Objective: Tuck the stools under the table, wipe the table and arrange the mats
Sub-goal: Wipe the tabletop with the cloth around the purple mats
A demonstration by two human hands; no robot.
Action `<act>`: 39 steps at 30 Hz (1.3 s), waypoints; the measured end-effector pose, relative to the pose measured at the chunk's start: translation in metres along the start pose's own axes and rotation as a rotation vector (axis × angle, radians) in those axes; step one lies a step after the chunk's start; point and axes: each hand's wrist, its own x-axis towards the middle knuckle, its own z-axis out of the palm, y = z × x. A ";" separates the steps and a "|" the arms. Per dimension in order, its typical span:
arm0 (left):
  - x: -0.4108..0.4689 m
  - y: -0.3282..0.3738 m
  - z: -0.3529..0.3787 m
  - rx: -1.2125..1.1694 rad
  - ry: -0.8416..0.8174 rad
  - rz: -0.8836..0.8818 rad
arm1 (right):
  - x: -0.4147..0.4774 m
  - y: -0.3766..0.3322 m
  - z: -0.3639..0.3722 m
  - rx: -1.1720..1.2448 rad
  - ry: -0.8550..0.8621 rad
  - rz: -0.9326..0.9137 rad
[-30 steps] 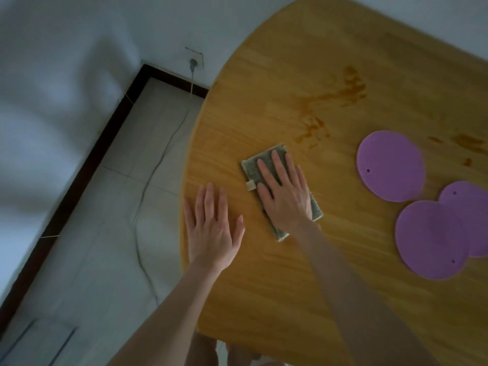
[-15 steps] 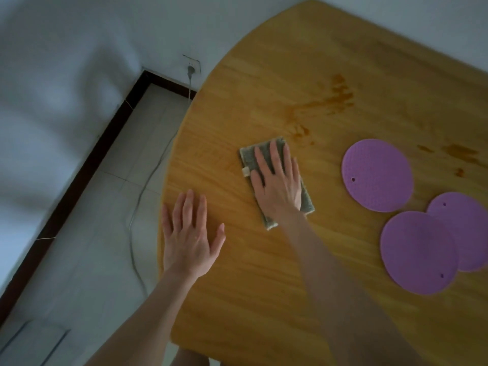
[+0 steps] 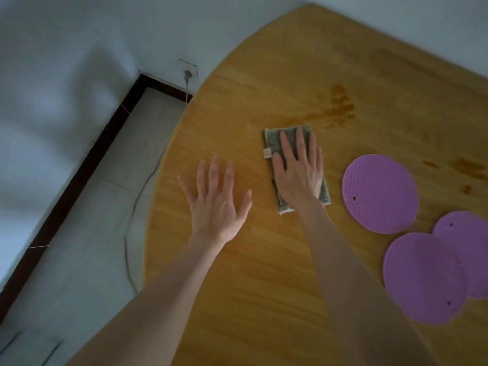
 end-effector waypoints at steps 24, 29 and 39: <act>0.027 -0.001 0.006 0.044 -0.081 0.011 | 0.091 -0.011 -0.015 -0.012 -0.004 -0.026; 0.027 0.000 0.007 0.041 -0.089 0.010 | 0.043 -0.025 -0.004 -0.030 -0.008 -0.053; 0.027 0.003 0.004 -0.084 0.001 -0.006 | 0.047 0.005 -0.012 0.013 0.012 0.133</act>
